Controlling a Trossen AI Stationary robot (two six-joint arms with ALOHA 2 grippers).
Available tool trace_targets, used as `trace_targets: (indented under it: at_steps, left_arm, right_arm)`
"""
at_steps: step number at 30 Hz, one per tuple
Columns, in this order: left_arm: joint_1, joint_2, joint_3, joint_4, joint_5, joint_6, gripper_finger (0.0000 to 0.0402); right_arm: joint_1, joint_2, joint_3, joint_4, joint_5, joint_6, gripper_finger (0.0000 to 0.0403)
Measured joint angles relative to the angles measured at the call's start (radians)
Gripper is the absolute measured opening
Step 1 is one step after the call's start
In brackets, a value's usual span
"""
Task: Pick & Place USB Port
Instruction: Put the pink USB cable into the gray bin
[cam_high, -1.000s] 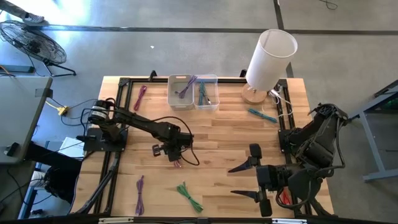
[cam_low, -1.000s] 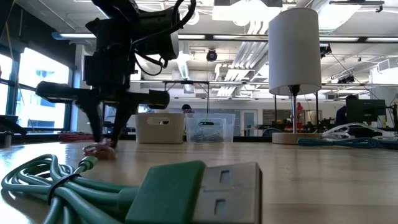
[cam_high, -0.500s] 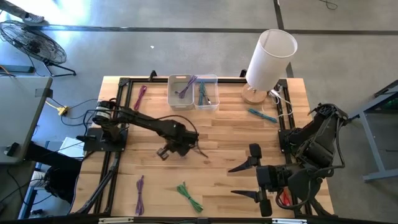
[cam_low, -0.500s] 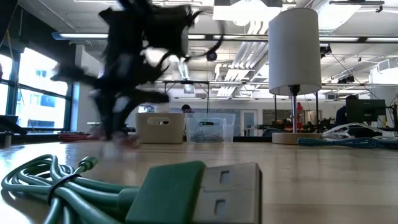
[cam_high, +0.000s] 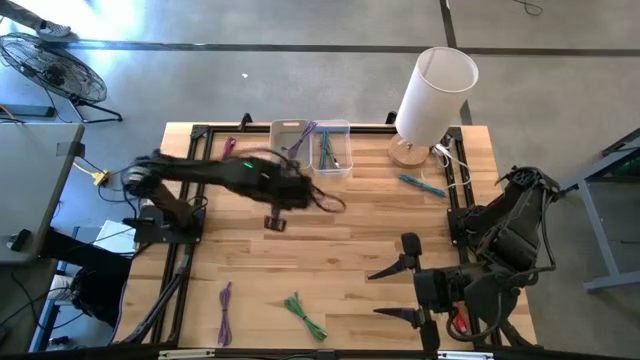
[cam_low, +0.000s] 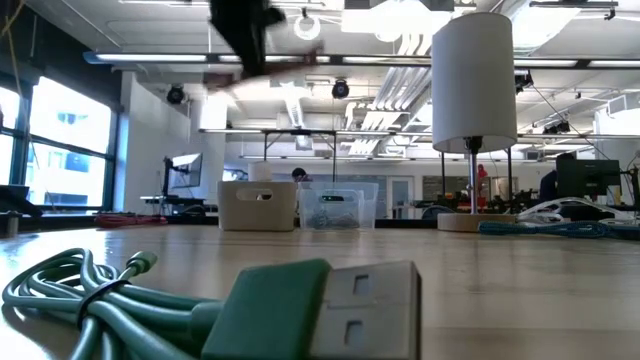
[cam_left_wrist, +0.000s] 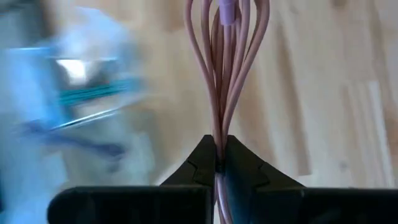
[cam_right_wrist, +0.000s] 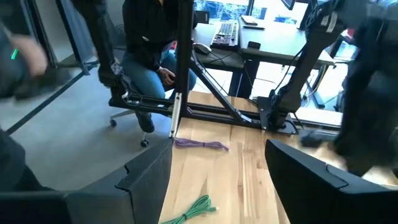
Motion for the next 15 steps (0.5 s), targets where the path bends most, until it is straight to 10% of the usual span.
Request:
trace_targets:
  at_steps: [15]
  left_arm:
    - [0.248,-0.439,0.060,0.168,-0.216,-0.300,0.0010]
  right_arm:
    - [0.047,-0.003,0.000,-0.010,0.069,-0.083,0.0252]
